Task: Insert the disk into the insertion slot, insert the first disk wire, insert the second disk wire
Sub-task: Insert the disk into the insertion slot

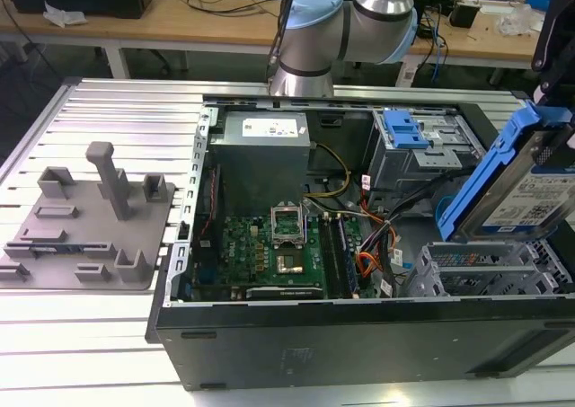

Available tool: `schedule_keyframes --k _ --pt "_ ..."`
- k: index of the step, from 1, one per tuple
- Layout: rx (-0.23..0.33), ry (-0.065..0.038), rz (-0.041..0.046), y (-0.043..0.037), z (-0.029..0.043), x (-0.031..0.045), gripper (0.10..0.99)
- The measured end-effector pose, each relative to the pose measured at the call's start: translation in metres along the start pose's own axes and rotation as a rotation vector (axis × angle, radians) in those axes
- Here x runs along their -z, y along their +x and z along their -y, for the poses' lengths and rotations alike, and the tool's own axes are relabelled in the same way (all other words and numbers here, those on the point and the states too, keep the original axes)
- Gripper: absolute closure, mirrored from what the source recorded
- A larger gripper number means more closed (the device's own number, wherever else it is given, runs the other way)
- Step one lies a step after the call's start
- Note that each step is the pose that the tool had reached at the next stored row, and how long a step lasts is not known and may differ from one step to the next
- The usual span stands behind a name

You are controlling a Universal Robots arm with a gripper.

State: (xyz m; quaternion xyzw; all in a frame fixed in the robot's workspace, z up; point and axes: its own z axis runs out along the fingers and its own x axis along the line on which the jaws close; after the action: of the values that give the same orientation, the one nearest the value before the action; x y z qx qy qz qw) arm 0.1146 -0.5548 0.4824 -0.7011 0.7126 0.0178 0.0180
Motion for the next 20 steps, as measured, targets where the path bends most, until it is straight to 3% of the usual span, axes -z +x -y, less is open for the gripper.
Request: schedule_keyframes --k 20 --pt "0.000 0.000 0.0000 0.0019 0.0004 -0.0151 0.722"
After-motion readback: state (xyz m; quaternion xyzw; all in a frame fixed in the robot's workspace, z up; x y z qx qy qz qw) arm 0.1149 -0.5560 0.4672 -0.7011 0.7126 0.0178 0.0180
